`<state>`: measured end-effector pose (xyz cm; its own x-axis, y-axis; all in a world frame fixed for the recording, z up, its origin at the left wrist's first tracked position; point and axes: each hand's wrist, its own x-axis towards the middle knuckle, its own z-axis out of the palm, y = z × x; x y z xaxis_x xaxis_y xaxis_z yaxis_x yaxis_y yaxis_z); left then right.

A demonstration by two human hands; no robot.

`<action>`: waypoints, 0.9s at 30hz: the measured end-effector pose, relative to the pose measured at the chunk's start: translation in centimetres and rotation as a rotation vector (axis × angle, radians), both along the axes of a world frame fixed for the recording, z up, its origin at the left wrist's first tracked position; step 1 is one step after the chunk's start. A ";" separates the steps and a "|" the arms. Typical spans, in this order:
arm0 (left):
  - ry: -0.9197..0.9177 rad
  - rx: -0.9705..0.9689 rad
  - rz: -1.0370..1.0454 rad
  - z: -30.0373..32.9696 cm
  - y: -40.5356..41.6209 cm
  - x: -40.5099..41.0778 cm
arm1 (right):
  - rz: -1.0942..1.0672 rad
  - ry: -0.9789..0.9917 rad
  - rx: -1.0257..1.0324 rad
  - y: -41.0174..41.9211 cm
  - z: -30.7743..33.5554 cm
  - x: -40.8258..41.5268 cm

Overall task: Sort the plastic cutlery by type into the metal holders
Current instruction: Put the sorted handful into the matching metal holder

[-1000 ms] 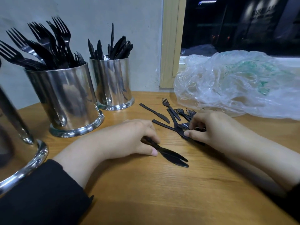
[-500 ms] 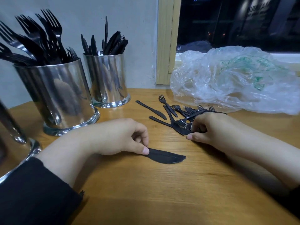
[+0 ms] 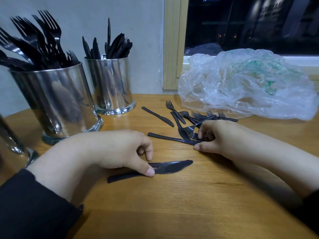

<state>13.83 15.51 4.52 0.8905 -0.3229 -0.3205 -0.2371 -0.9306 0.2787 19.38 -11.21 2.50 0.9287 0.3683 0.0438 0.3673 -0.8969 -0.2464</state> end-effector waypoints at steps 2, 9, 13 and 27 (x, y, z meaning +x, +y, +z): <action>-0.012 0.022 -0.012 -0.1 -0.2 0.0 | 0.005 0.011 -0.013 0.0 0.1 -0.1; 0.012 0.056 -0.031 0.1 -0.7 -0.5 | 0.028 0.096 -0.047 -0.1 0.9 -0.4; 0.027 0.075 -0.045 0.5 -1.1 -0.7 | 0.036 0.111 0.026 -0.1 0.9 -0.5; -0.030 -0.165 -0.087 0.6 -2.0 -0.7 | 0.245 0.048 0.586 0.0 0.8 -0.6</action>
